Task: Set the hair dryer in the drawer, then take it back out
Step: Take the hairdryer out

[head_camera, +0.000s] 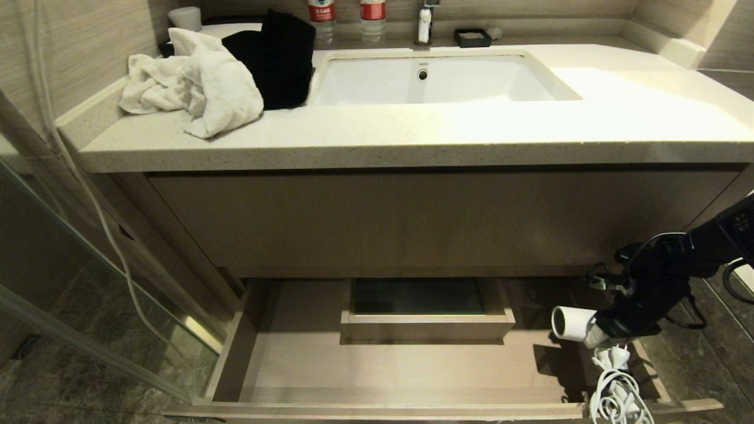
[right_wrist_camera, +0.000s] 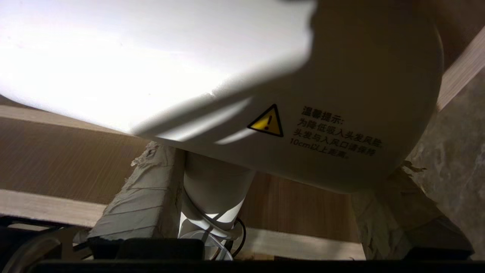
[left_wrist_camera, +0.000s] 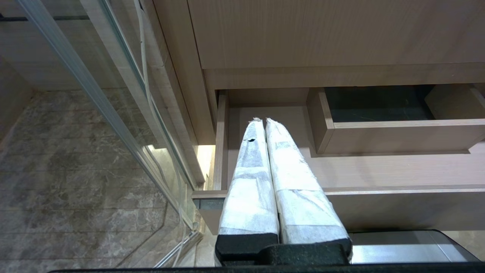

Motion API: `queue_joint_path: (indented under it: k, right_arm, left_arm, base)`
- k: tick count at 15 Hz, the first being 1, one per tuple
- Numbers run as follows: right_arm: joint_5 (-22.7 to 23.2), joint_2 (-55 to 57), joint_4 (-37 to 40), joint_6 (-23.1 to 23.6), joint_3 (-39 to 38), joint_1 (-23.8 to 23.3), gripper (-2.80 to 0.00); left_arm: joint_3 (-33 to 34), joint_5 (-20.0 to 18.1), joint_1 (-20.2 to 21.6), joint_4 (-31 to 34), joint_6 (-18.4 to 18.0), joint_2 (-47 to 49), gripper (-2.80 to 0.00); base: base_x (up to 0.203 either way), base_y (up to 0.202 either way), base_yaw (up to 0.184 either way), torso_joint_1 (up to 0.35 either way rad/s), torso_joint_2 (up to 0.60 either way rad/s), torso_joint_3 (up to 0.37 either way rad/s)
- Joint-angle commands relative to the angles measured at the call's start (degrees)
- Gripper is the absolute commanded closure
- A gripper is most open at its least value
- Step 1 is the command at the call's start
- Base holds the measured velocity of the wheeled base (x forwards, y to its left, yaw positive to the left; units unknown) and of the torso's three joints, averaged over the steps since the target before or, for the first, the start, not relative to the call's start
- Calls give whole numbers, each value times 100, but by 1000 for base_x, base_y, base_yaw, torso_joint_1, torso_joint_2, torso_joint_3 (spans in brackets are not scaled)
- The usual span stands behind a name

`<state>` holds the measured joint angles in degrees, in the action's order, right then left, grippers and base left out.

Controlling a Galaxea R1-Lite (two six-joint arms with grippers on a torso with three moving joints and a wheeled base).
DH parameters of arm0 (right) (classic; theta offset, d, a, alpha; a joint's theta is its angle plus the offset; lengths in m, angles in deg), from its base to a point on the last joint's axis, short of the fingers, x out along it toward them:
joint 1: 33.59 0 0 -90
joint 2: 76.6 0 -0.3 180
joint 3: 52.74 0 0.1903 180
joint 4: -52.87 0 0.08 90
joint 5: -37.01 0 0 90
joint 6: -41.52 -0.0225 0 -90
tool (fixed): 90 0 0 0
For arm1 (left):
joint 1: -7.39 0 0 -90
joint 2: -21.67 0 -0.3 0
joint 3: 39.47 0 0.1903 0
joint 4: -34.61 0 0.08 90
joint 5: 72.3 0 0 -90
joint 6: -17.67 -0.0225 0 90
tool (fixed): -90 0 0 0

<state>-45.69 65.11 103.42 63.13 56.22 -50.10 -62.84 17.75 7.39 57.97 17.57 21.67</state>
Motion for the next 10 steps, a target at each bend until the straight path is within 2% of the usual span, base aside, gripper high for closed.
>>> queue_joint_path:
  k: [1, 6, 10]
  right_arm:
    - [8, 189, 15, 11, 138, -2, 0]
    - [-4, 466, -250, 6, 282, -18, 0]
    - [-108, 903, -314, -200, 822, -12, 0]
  left_arm:
    - [0, 4, 0, 0, 1, -3, 0]
    - [0, 4, 0, 0, 1, -9, 0]
    - [0, 4, 0, 0, 1, -6, 0]
  base:
    - [0, 0, 0, 0, 0, 0]
    - [0, 0, 0, 0, 0, 0]
    - [0, 0, 0, 0, 0, 0]
